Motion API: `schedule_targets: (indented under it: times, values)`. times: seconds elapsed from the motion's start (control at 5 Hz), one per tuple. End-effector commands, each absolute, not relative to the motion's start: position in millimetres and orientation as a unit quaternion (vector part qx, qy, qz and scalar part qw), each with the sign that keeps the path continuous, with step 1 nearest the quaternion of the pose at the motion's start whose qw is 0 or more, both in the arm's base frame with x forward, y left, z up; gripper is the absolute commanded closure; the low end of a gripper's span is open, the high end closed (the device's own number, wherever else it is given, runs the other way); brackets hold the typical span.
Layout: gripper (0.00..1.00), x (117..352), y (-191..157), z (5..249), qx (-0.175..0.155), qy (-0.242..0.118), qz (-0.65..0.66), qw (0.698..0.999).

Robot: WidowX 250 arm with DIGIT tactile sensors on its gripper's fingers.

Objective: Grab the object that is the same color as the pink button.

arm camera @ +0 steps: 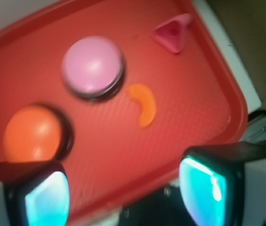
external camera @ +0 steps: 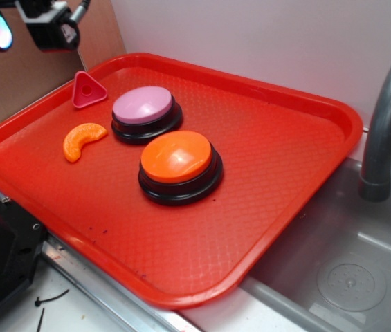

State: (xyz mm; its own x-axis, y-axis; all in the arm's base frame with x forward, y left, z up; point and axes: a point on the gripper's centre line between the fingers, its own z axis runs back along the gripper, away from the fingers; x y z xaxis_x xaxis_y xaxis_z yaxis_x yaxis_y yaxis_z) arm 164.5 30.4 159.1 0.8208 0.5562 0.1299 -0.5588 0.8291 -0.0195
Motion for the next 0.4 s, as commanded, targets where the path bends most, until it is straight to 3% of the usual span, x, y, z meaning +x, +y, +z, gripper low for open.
schedule_targets:
  times: [0.0,0.2]
  values:
    - [0.0,209,107,130,0.072,-0.134,0.465,0.872]
    - [0.0,218,141,118,0.081,-0.132,0.507,0.848]
